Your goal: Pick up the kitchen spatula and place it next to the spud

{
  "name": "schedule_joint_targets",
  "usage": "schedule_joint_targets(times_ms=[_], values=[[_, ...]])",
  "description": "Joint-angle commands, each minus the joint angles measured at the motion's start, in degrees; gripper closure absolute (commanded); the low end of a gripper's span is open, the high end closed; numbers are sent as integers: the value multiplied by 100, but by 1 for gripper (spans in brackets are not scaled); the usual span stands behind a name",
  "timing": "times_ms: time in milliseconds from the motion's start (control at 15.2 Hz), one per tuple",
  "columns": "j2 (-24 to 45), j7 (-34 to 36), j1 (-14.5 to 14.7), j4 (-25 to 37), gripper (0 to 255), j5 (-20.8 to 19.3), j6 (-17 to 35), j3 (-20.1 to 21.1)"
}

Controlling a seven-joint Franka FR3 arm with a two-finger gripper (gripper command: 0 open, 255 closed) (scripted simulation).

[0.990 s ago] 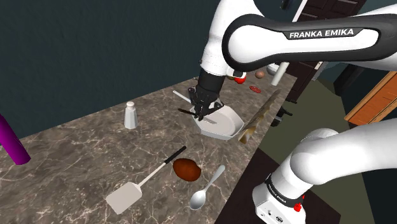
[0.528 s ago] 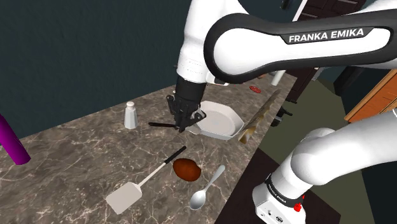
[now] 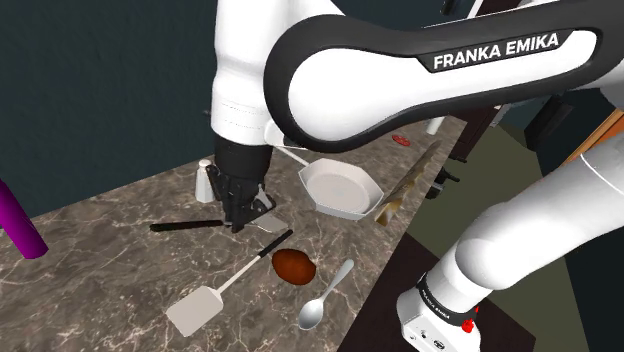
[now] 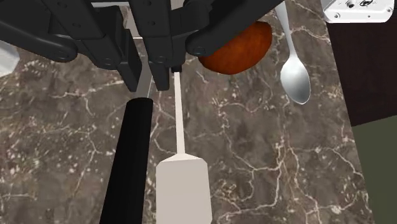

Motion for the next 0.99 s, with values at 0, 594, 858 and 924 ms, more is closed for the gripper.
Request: schedule_joint_targets(times_ms=[0, 594, 858, 924], values=[[447, 484, -65, 343, 255, -340, 54, 357], [1069, 958, -77, 124, 255, -859, 705, 663], [1291, 1098, -71, -58, 255, -1065, 1021, 711], [1352, 1139, -67, -101, 255, -1125, 1099, 720]])
